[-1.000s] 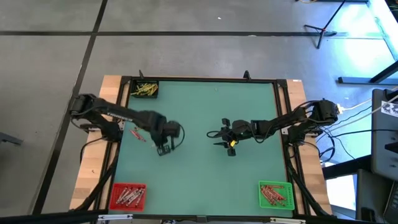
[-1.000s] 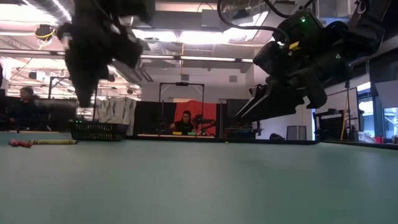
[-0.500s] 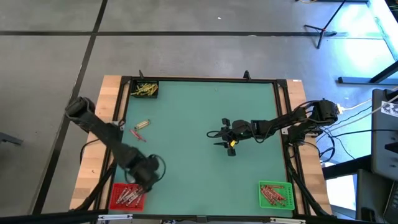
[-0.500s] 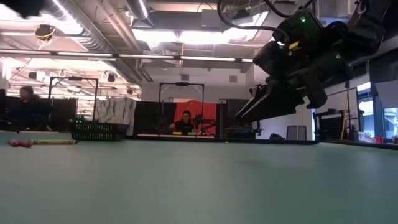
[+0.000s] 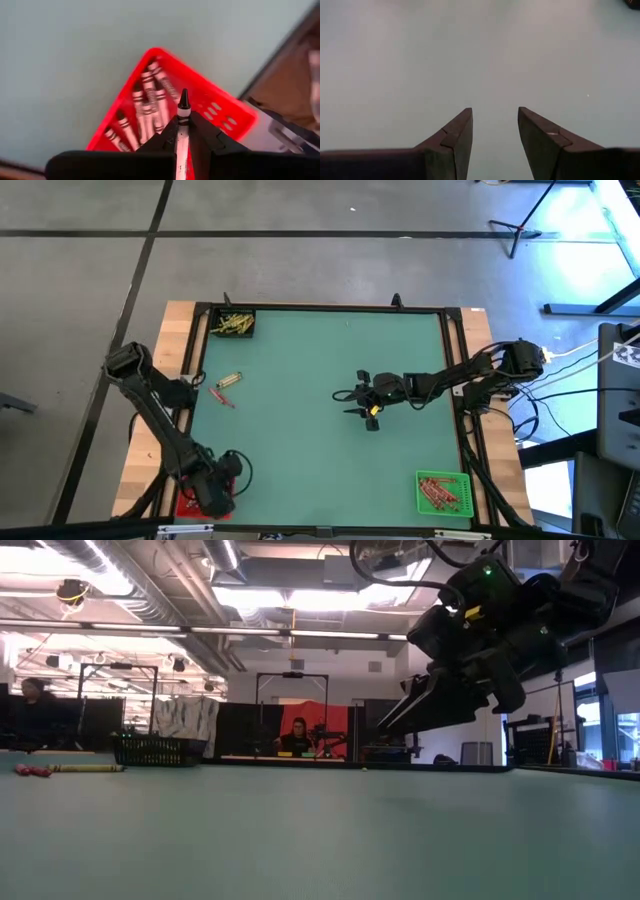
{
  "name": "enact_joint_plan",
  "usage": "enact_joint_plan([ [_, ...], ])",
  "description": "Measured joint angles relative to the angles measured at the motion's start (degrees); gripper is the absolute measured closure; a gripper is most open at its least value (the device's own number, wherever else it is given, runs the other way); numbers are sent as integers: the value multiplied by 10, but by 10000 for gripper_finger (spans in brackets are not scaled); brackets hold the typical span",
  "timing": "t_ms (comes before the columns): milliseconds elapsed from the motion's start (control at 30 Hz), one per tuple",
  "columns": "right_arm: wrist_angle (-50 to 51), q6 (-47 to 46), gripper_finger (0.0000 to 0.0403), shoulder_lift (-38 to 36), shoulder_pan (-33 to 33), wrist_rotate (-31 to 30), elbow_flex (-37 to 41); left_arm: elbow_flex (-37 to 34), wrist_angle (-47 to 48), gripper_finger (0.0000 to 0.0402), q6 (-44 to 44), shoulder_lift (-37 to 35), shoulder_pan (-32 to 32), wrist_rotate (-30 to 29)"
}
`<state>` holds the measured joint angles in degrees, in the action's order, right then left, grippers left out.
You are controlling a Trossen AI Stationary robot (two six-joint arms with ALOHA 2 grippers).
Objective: Sort crayons
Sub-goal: Put the bottom black crayon into the red bin, then put the right red crayon into the green bin
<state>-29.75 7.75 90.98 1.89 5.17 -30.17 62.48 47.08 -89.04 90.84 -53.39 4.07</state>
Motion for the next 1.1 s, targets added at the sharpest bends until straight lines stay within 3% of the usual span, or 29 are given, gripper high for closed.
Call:
enact_joint_plan([
  [167, -1, 0, 249, 0, 0, 0, 0, 0, 22, 357, -50, 17, 0, 14],
  [367, -5, 0, 249, 0, 0, 0, 0, 0, 18, 290, -49, 4, 20, 39],
  [467, -6, 0, 249, 0, 0, 0, 0, 0, 18, 275, -31, -12, 46, 57],
  [567, -7, 0, 249, 0, 0, 0, 0, 0, 18, 273, 24, -35, 81, 23],
  [833, -7, 0, 249, 0, 0, -1, 0, 0, 59, 275, 235, -80, 207, -140],
  [1100, -6, 0, 249, 0, 0, -2, 0, 0, 181, 276, 391, -84, 341, -136],
])
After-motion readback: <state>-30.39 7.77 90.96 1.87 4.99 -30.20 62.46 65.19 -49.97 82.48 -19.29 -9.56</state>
